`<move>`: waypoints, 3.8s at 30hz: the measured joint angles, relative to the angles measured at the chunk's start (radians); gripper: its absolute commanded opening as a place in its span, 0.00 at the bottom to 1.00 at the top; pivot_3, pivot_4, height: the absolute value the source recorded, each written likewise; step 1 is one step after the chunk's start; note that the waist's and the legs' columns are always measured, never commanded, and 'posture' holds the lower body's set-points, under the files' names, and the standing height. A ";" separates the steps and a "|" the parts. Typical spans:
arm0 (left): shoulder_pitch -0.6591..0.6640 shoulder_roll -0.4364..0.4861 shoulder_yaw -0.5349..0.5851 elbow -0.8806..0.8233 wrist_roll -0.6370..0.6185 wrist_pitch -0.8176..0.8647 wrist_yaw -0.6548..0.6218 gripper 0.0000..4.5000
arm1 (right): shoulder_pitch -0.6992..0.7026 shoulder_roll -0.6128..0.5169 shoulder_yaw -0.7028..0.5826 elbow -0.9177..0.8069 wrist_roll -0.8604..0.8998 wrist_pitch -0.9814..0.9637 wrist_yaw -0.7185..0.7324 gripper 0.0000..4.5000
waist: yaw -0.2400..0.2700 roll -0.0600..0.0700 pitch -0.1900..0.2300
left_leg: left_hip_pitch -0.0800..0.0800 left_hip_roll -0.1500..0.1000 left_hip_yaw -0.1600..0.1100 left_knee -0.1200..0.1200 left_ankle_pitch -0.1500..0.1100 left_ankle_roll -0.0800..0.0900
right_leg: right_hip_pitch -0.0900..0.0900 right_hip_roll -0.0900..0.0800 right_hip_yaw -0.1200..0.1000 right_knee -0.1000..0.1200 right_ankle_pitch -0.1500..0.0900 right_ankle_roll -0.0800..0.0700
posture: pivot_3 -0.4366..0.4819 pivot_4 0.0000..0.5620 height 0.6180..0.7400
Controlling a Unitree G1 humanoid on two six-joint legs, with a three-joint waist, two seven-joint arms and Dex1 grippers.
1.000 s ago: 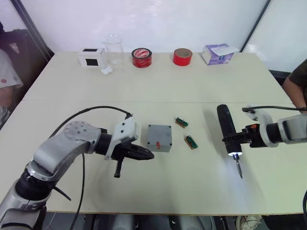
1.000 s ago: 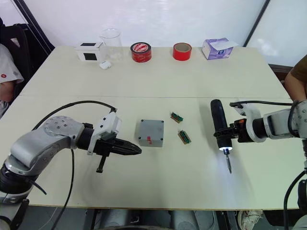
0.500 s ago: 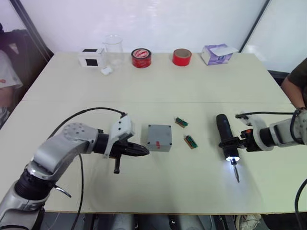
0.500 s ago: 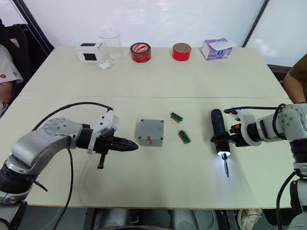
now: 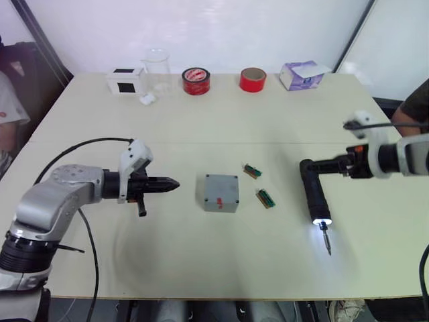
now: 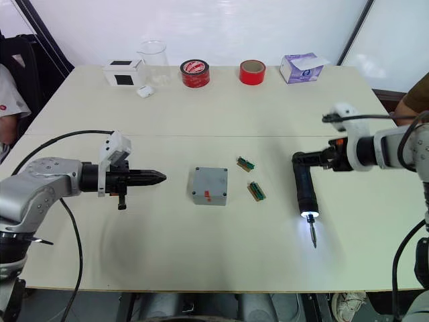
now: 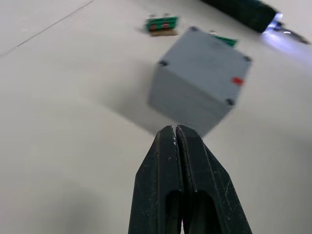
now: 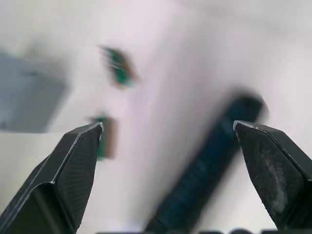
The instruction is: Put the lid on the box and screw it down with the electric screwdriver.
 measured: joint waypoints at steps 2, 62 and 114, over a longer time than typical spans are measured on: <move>-0.030 -0.061 -0.040 0.043 0.039 -0.025 0.033 0.00 | 0.070 0.023 0.040 -0.145 -0.012 -0.098 0.047 0.98 | 0.006 -0.001 0.000 | 0.001 0.000 0.000 0.001 0.000 0.000 | 0.003 0.000 -0.001 0.000 0.000 0.000 | 0.48 0.27 1.00; 0.026 -0.141 -0.221 0.048 0.262 -0.115 0.014 0.00 | 0.214 0.401 0.404 -0.144 -0.456 -0.542 0.201 0.98 | -0.002 -0.002 -0.001 | 0.012 0.000 0.000 0.012 -0.001 0.001 | 0.013 0.000 0.000 0.012 0.000 0.000 | 0.48 0.27 1.00; -0.053 0.030 -0.119 -0.140 -0.008 0.049 -0.123 0.00 | 0.514 0.503 0.007 -0.163 -0.455 -0.565 -0.128 0.42 | -0.002 -0.002 -0.001 | 0.013 -0.001 0.000 0.012 -0.001 0.001 | 0.014 0.000 0.001 0.011 0.000 -0.001 | 0.48 0.27 1.00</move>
